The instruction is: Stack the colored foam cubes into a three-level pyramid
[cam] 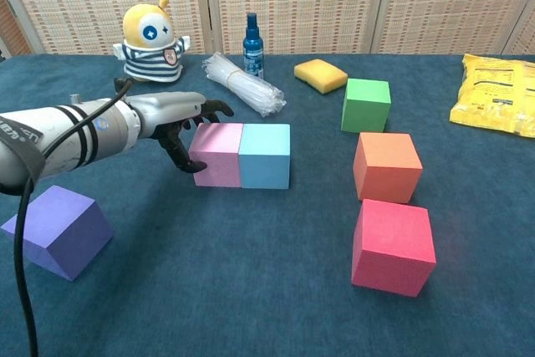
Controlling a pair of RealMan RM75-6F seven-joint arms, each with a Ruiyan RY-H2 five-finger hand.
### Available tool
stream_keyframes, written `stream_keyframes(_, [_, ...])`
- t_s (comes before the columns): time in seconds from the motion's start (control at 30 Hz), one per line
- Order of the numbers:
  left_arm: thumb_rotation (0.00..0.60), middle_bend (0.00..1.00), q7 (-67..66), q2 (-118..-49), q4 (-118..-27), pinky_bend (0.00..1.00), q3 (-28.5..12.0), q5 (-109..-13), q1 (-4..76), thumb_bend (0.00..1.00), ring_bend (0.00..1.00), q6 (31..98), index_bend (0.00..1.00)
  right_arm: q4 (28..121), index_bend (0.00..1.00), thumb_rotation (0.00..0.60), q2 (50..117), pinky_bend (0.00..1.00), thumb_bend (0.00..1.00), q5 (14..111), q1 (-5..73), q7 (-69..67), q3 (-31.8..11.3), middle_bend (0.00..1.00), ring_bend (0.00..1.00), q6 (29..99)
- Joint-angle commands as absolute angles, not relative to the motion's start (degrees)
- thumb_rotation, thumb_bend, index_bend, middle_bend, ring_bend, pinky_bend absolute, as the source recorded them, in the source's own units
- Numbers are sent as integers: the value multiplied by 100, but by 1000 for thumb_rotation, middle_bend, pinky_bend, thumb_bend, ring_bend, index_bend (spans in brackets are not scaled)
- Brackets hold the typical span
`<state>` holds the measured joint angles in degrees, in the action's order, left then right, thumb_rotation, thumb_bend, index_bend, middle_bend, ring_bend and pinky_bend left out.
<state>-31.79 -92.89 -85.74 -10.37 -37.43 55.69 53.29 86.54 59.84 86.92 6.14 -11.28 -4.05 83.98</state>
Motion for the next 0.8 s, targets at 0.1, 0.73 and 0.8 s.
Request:
stream_keyframes(0.1, [600,93,-3192,-9229,-8638,178,-1003,-3733,5557,369,102,5321,20,8660,0,600,5988,12,164,8712,618,-1124,-406,0,0,8407])
stream_keyframes(0.73, [600,0,-2439,-7899,-9911,125,-849,-4818,4733,372,0,6118,0,9023,30,600,6039,223,163,9006,1513,-1191,-400,164,71,7155])
stream_keyframes(0.8, [600,0,-2320,-7724,-9991,122,-822,-4983,4615,372,0,6196,0,9088,100,600,6154,279,164,8911,1729,-1235,-468,215,124,6849])
